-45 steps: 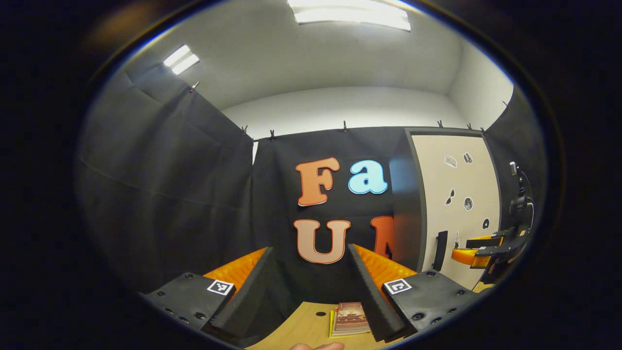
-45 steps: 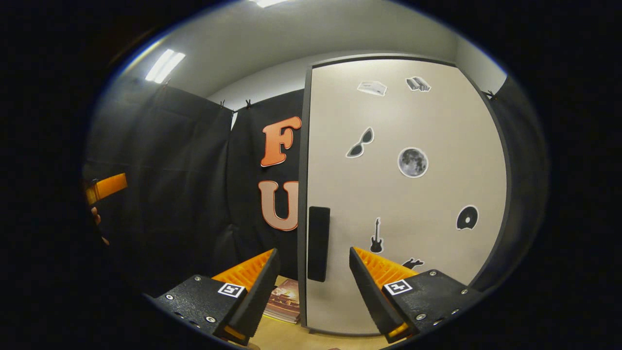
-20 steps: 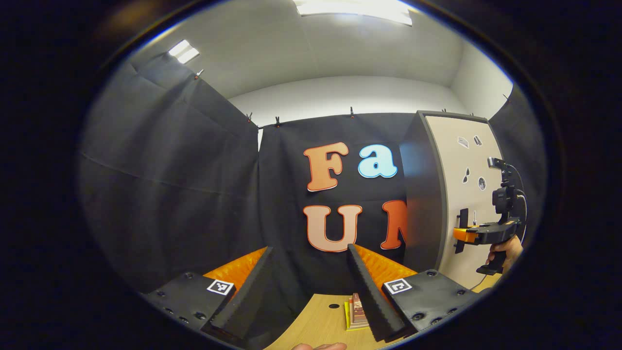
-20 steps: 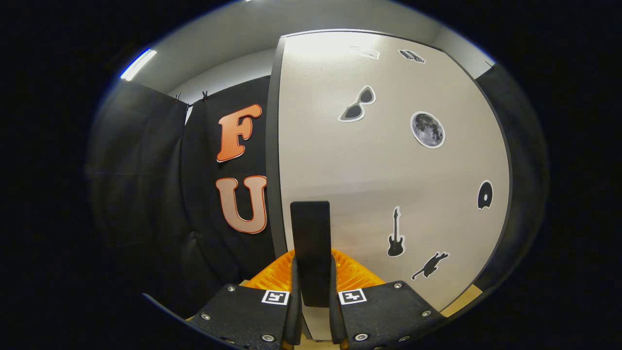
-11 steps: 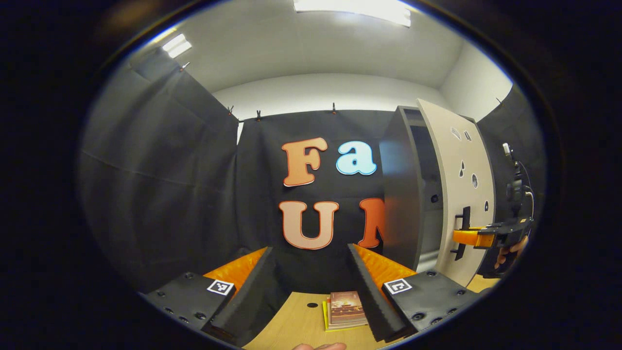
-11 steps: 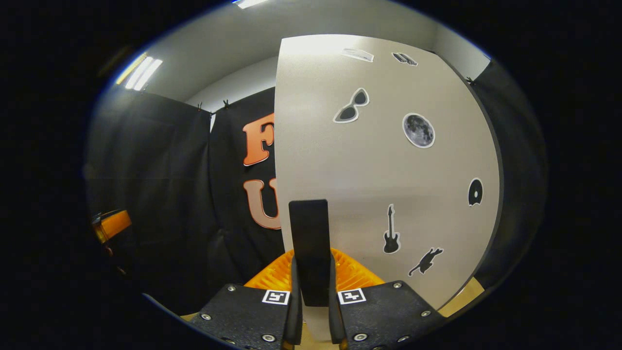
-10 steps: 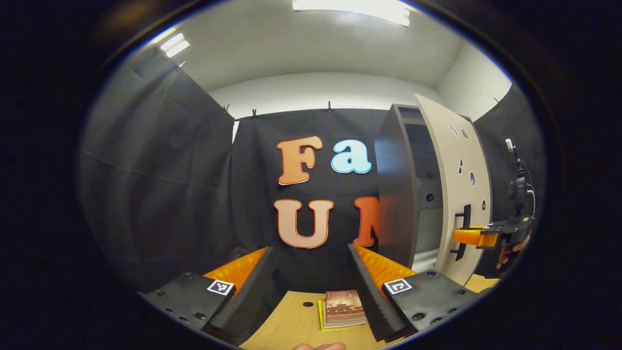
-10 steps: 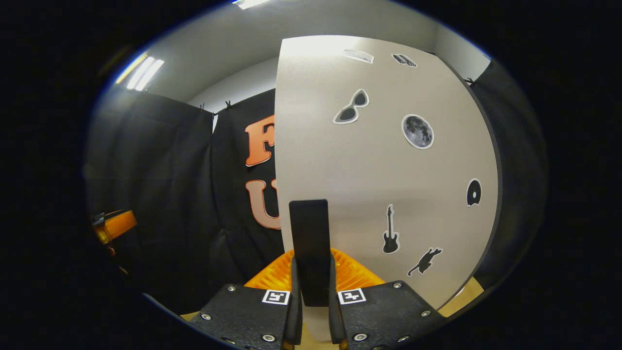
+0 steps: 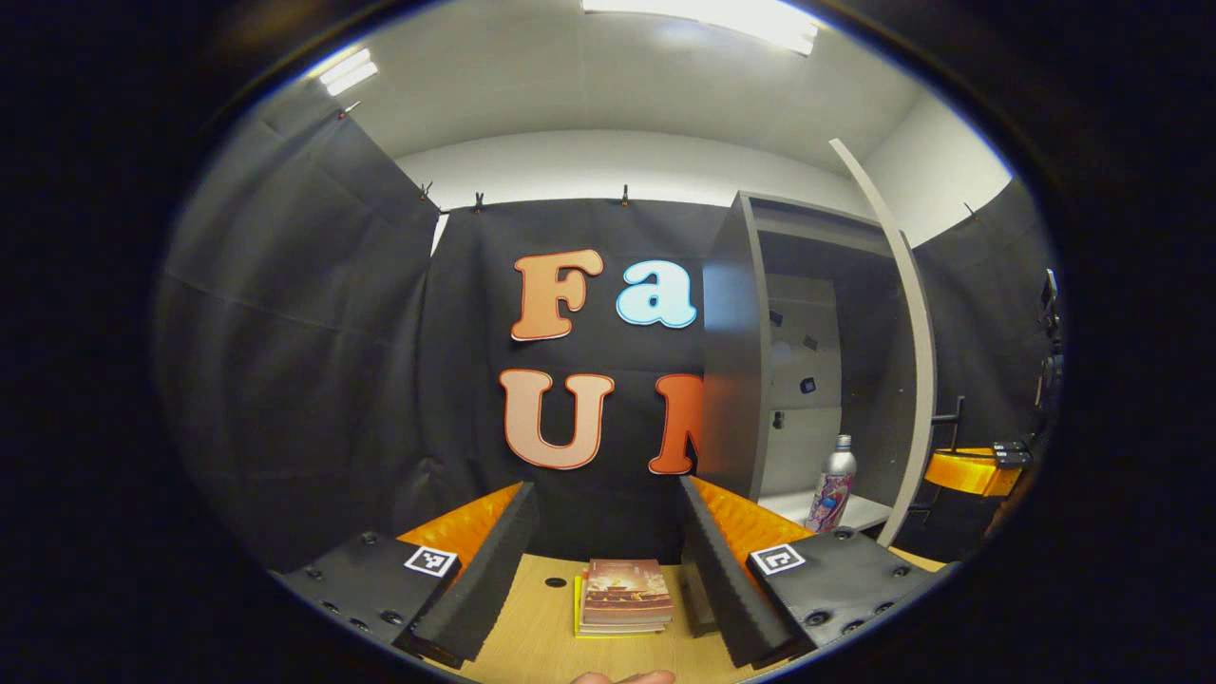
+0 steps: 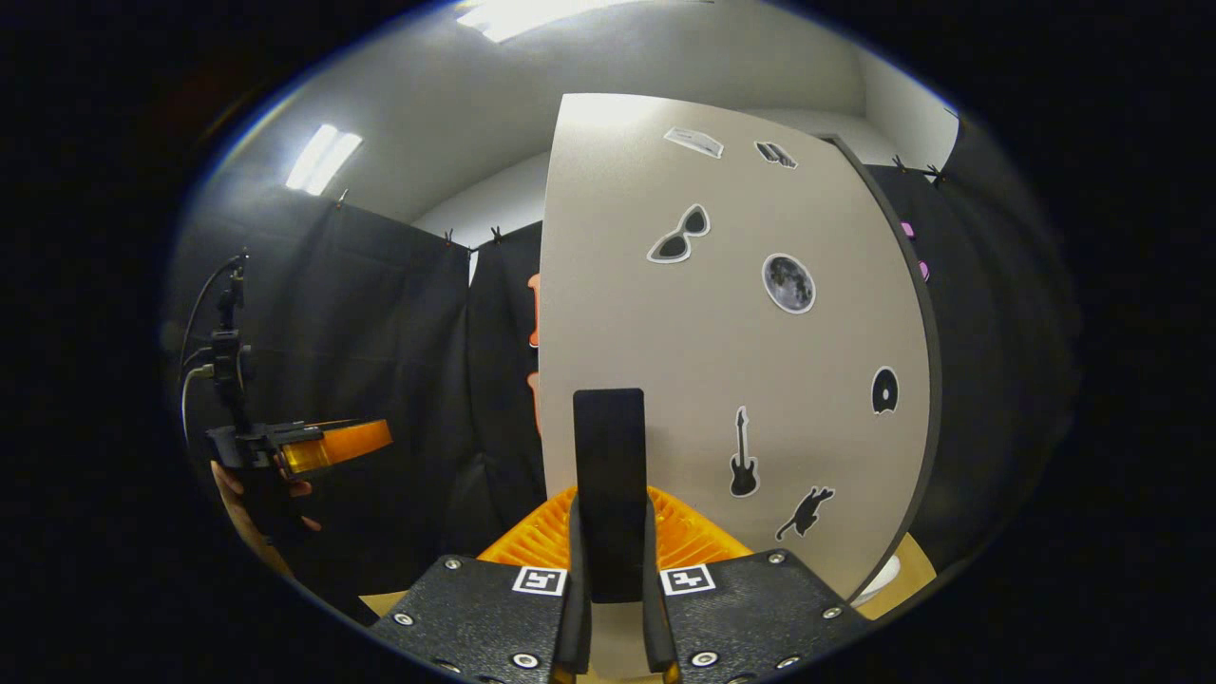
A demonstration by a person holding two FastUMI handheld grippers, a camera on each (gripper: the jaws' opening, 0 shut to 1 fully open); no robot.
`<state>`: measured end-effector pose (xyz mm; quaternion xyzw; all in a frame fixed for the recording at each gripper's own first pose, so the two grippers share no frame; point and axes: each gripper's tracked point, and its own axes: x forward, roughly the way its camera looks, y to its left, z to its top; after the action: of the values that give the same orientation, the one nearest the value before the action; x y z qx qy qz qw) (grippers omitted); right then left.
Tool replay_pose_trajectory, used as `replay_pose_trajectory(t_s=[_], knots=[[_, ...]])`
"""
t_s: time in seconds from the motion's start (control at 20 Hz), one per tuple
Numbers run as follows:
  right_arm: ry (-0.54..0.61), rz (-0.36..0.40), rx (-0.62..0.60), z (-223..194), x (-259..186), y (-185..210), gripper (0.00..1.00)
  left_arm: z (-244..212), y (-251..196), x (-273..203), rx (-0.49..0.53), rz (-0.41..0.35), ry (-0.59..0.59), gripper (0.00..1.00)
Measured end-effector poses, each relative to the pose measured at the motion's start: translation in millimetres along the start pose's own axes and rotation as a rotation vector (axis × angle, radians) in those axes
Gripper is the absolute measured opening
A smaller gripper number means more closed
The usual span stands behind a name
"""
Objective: Open the cabinet door with the right hand, grasp the bottle in the cabinet with the left hand and place it on the coaster, then close the cabinet door with the right hand.
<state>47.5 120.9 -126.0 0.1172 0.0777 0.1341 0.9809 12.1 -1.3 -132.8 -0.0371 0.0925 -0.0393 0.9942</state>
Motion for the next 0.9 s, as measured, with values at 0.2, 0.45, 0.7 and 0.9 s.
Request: replay_pose_trajectory(t_s=[0.2, 0.45, 0.7, 0.9], knots=[[-0.048, 0.023, 0.006, 2.1, 0.7, -5.6, 0.22, -8.6, -35.6, 10.7, -0.025, -0.056, 0.006, 0.96], [-0.110, 0.000, 0.011, 5.7, -13.5, -17.2, 0.22, -22.0, -89.9, 30.5, -0.041, -0.142, 0.014, 0.93], [-0.169, -0.069, -0.010, 8.3, -21.0, -27.5, 0.21, -43.7, -156.8, 50.9, -0.048, -0.233, 0.040, 0.94], [-0.180, -0.119, -0.025, 8.0, -20.8, -30.6, 0.21, -64.7, -209.9, 67.3, -0.055, -0.306, 0.068, 0.94]])
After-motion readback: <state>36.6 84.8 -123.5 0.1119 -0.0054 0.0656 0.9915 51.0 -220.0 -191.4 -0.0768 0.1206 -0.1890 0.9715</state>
